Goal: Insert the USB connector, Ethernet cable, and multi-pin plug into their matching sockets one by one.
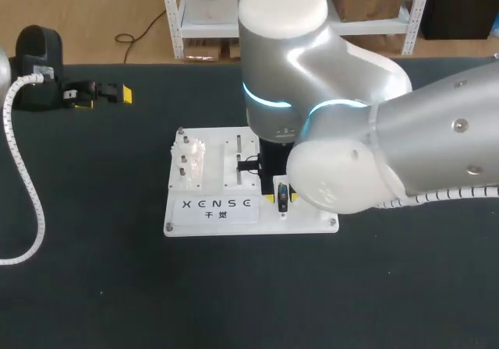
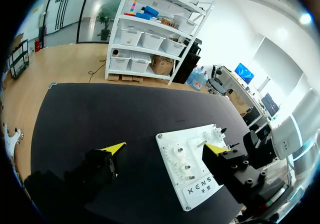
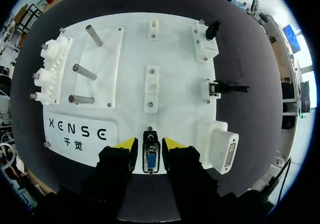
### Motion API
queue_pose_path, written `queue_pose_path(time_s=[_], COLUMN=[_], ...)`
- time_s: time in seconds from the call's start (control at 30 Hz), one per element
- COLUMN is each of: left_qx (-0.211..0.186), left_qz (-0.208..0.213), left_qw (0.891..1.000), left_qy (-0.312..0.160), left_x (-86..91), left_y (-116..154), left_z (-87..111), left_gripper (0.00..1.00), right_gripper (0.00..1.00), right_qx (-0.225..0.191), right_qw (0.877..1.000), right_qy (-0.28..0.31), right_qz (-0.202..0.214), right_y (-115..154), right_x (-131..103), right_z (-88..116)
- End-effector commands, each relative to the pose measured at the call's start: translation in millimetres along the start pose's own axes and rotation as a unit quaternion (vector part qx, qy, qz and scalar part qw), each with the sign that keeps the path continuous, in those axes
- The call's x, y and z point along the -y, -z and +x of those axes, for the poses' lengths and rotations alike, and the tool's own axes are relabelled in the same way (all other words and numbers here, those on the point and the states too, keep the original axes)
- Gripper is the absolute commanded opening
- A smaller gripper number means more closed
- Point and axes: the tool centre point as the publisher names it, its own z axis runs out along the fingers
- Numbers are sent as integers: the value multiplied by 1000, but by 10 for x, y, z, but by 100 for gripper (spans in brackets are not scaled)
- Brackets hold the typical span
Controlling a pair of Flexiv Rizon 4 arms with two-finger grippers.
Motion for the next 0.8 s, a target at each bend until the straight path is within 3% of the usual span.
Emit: queue_pose_path(time_s=[0.03,0.1,0.13,0.53,0.8], left_qx=[0,0,0,0,0], left_qz=[0,0,0,0,0], left_qw=[1000,1000,1000,1000,1000], left_qy=[0,0,0,0,0], left_x=[0,0,0,0,0], left_y=[0,0,0,0,0], left_z=[0,0,0,0,0], left_gripper=[100,100,100,100,100], right_gripper=[25,4,0,0,0], right_qx=[-9,-10,-10,41,72], right_qw=[1000,1000,1000,999,997], right_qy=[-3,-4,-4,13,5], right_qz=[-5,-6,-7,-17,-11], right_y=[-20,-19,-15,264,527], right_x=[19,34,40,120,366], right_z=[-29,-31,-31,-32,-59])
